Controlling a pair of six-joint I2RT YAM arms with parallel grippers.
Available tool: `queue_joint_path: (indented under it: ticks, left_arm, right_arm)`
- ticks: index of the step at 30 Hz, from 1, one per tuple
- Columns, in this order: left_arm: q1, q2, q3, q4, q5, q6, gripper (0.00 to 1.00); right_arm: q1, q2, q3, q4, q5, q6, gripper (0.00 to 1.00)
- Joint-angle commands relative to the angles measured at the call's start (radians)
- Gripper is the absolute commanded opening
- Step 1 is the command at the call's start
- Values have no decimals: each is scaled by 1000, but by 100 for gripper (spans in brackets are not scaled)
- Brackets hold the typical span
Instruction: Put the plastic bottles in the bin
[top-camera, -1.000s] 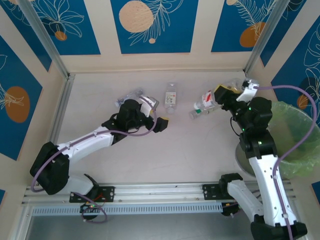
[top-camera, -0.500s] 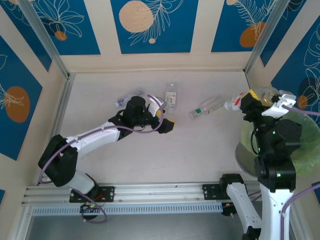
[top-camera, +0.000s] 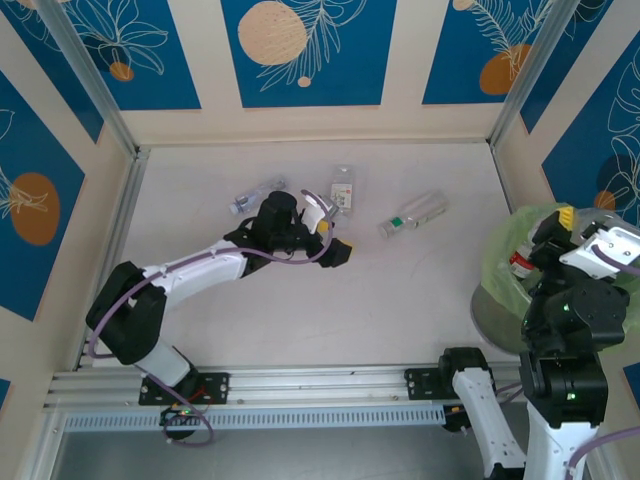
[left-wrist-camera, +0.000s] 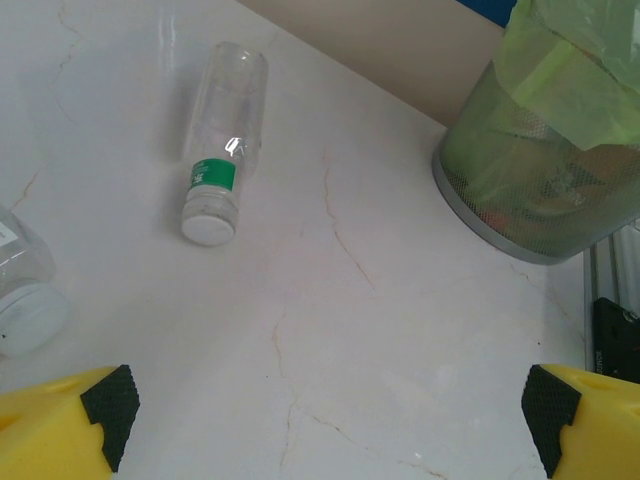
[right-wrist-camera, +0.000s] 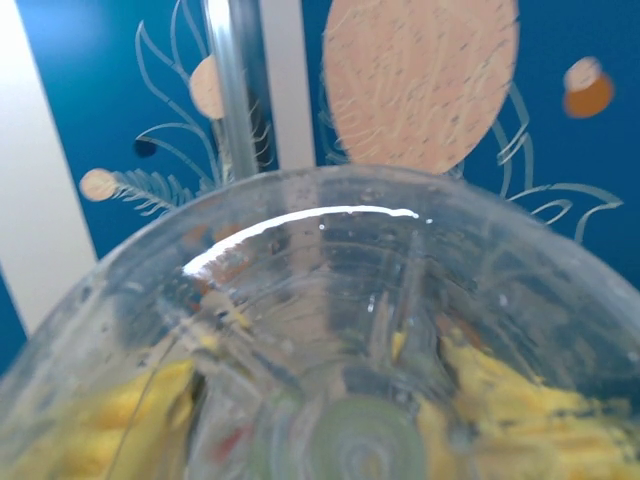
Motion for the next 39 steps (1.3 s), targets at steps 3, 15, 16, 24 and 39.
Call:
queue_joint_path:
  ticks: [3,15,16,24,39]
  left_arm:
    - [-8,6,24,26,36,22,100]
    - [-7,-16,-15,47,-5,14,100]
    - [-8,-19,-20,46,-11,15,100]
    - [-8,-46,-47,35,-46,30,100]
    - [-6,-10,-4,5,-56,43,100]
  right_arm:
    - [30,-7,-45,169,183,-165,51]
    - [-73,130,-104,135,108,-14,53]
    - [-116,150,-105,120,84,12,53]
    - [-605,331,-78,-25,-399,362,65]
    - [-605,331,-115,-91,-255,441,98]
